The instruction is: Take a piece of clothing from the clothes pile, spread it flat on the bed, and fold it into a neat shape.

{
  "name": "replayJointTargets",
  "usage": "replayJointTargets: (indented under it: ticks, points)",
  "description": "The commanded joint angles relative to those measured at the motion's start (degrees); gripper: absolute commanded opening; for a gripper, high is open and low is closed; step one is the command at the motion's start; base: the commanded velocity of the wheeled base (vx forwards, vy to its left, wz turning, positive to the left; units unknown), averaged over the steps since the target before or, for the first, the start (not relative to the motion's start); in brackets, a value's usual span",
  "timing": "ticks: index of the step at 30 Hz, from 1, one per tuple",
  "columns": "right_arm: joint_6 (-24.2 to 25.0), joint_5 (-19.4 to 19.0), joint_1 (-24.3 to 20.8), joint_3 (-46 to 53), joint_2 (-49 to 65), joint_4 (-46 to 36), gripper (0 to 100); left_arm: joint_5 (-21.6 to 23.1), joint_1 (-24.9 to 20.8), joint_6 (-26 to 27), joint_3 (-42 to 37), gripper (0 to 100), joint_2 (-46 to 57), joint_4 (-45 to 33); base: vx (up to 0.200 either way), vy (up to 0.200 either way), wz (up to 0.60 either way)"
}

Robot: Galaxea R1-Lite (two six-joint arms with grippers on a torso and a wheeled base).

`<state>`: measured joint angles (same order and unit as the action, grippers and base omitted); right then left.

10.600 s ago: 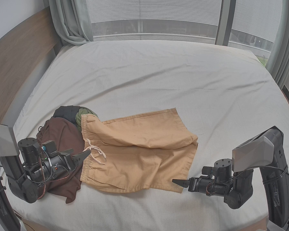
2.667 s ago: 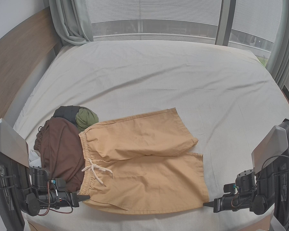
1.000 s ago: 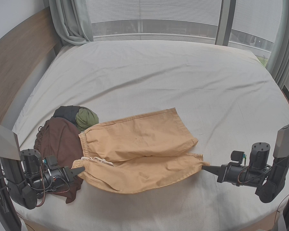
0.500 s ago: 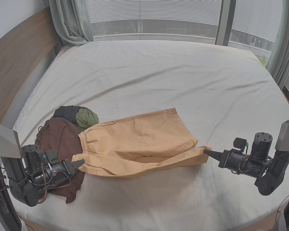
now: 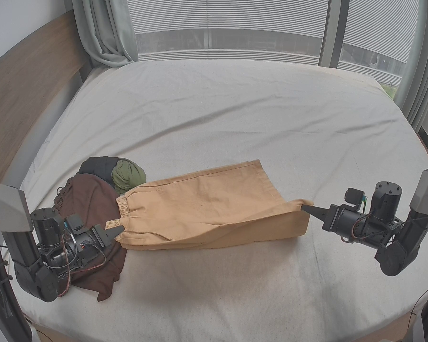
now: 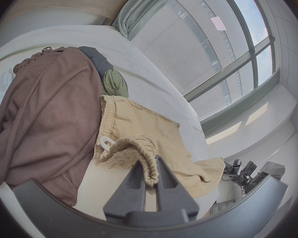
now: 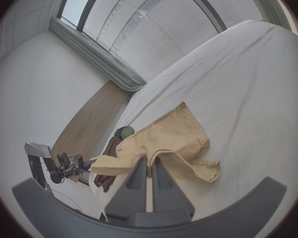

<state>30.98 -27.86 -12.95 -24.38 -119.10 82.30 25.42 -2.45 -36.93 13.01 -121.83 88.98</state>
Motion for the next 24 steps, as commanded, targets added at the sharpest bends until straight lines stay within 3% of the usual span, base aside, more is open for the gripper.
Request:
replayJointTargets:
  ticks: [1,24]
  points:
    - [0.14,-0.01,0.11,-3.3,1.06,-2.05,0,-0.81,-0.71,-0.78,0.44,0,0.54,0.05,0.0,0.0,0.0]
    - [0.14,-0.09,0.64,-20.71,1.33,-17.61,0,-5.91,-1.42,-5.79,3.78,0,0.1,0.05,0.0,0.0,0.0]
